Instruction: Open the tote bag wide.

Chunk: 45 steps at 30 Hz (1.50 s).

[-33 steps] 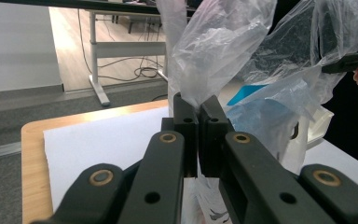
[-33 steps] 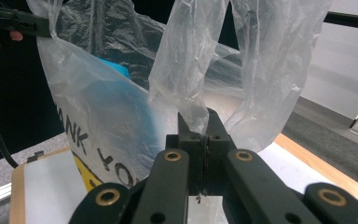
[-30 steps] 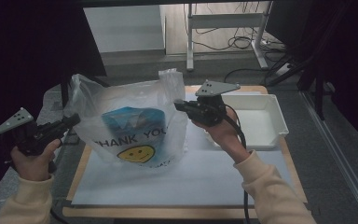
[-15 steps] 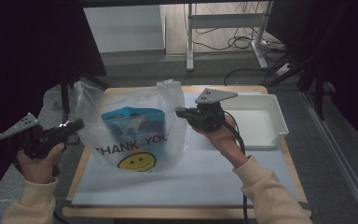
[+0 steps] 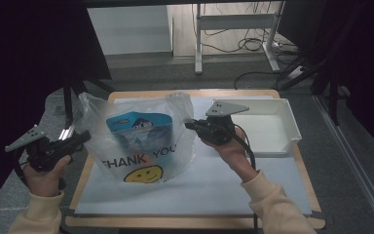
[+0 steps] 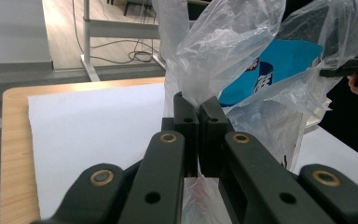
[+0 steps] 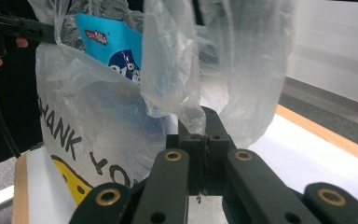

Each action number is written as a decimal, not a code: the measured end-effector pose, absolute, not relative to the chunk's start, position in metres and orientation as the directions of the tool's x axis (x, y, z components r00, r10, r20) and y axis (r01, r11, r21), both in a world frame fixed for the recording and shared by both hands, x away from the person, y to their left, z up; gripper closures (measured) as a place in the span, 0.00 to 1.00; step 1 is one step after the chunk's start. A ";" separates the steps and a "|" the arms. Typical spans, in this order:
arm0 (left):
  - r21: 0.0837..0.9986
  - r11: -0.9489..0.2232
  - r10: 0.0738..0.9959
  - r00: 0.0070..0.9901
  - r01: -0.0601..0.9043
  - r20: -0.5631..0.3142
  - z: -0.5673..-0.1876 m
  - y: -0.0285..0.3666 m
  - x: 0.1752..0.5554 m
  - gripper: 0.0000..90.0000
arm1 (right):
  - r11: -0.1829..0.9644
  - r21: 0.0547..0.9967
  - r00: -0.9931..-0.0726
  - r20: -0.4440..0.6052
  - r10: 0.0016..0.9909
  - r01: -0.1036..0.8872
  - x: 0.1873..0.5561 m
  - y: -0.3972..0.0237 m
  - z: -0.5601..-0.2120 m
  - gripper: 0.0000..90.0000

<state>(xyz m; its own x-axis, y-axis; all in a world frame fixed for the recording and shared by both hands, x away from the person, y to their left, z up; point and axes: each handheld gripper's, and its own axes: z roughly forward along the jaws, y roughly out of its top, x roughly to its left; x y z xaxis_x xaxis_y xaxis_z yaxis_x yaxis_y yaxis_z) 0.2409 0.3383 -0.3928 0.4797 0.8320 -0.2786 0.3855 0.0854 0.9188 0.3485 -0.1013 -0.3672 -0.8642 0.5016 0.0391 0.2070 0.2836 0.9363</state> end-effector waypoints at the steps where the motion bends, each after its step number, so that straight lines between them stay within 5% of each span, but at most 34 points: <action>1: 0.917 0.086 0.832 0.478 0.389 -0.281 -0.394 0.338 0.241 0.98 | 0.277 0.937 -0.865 0.047 0.500 0.211 0.349 -0.102 -0.369 0.98; 45: 0.848 0.083 0.824 0.442 0.523 -0.353 -0.457 0.337 0.249 0.98 | 0.315 0.894 -0.841 0.115 0.529 0.320 0.354 -0.101 -0.447 0.98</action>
